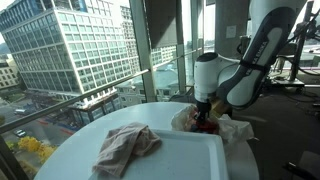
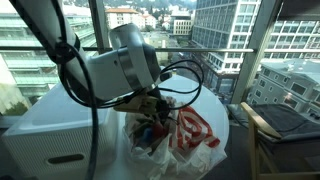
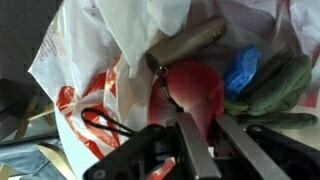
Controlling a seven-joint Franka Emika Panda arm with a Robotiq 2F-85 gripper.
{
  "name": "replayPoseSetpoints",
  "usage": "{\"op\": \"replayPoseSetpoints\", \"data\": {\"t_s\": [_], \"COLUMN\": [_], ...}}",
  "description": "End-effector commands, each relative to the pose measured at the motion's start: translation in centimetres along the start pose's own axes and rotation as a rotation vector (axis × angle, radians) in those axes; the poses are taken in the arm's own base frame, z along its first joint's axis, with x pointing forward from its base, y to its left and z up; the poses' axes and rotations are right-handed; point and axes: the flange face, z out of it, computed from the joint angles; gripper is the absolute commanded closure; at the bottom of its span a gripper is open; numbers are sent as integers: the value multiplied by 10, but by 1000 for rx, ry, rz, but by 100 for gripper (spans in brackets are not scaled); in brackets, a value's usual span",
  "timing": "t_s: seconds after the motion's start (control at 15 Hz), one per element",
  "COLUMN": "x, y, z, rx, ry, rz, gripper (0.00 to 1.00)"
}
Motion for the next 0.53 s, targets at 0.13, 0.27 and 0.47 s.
{"op": "replayPoseSetpoints", "data": {"t_s": [0.13,0.27,0.47], "x": [12,16,25], "y": [0,-1,-8], "z": [22,13,-19], "rx": [34,48,56], "ry": [-14,-22,-4], "rz": [-56,-41,-47], "gripper": [56,49,26]}}
